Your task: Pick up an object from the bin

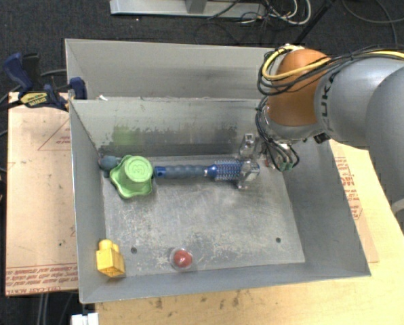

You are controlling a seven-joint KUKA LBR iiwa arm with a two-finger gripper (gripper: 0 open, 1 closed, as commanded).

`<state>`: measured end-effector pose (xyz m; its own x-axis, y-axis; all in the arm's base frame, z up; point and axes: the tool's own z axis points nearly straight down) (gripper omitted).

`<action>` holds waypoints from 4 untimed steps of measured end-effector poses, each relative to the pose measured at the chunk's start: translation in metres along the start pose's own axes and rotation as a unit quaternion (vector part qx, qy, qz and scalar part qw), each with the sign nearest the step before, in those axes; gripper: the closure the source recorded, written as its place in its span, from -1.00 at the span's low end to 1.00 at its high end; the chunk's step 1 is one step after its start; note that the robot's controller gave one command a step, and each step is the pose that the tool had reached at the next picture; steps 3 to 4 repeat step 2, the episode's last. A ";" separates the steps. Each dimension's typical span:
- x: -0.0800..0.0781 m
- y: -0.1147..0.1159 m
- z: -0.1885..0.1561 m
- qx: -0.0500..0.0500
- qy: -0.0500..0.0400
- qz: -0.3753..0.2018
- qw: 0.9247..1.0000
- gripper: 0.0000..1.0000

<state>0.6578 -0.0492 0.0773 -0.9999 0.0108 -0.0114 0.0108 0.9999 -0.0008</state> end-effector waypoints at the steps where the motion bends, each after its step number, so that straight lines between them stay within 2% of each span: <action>1: 0.013 0.008 -0.109 0.000 0.001 -0.032 0.999 1.00; 2: 0.008 0.011 -0.191 0.000 0.000 -0.032 0.999 1.00; 4: 0.008 0.011 -0.191 0.000 0.000 -0.032 0.999 1.00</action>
Offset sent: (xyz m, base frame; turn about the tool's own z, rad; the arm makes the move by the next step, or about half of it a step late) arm -0.0156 0.0081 0.1048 -0.0650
